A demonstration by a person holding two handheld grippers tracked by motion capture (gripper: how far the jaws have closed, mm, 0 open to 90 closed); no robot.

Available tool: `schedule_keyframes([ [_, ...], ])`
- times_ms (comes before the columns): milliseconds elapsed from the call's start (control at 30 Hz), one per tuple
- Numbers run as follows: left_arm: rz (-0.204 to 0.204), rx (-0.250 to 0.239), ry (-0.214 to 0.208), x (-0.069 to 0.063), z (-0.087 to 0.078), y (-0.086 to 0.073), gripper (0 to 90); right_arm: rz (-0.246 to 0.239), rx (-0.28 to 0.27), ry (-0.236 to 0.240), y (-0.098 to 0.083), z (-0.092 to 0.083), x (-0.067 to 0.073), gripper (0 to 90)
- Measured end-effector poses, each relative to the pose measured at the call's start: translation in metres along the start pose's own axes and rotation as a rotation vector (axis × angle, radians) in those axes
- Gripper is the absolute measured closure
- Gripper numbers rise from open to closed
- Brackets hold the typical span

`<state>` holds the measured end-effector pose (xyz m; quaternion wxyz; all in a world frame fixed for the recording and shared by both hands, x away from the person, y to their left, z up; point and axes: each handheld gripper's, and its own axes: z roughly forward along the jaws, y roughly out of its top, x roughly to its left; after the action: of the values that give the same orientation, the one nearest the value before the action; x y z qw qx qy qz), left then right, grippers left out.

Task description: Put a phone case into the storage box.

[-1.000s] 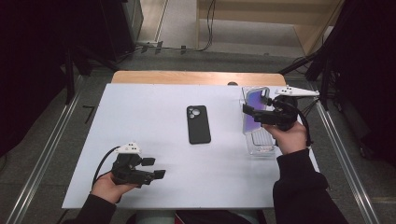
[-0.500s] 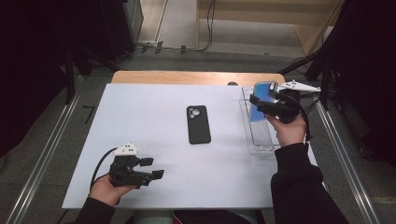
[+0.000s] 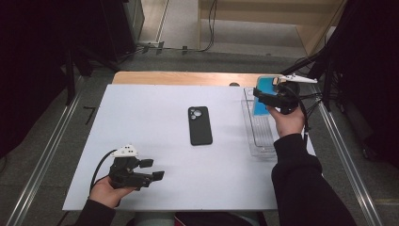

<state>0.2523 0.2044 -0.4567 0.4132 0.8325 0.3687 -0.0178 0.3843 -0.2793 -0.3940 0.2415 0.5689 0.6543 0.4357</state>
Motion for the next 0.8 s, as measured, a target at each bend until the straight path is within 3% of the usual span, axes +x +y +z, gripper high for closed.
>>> schedule_keyframes([
  [167, 0.003, 0.001, -0.004, 0.0, 0.001, 0.0, 29.0, 0.004, 0.0, -0.008, 0.01, 0.015, -0.003, 16.1],
  [300, -0.003, 0.001, 0.001, 0.001, 0.001, -0.001, 29.0, -0.024, 0.005, -0.035, 0.017, 0.028, -0.004, 16.1],
  [400, 0.003, 0.0, -0.001, 0.001, 0.001, -0.001, 29.0, 0.012, 0.002, -0.029, 0.02, 0.037, -0.01, 16.1],
  [467, 0.006, -0.001, -0.007, 0.0, 0.001, 0.0, 29.1, 0.008, 0.011, -0.044, 0.022, 0.044, -0.014, 16.1],
  [633, 0.004, -0.003, -0.007, 0.0, 0.002, -0.001, 29.1, -0.002, -0.004, -0.072, 0.023, 0.059, -0.018, 16.0],
  [800, 0.006, -0.002, -0.007, 0.001, 0.001, -0.001, 29.1, 0.007, 0.022, -0.083, 0.021, 0.077, -0.02, 16.0],
])
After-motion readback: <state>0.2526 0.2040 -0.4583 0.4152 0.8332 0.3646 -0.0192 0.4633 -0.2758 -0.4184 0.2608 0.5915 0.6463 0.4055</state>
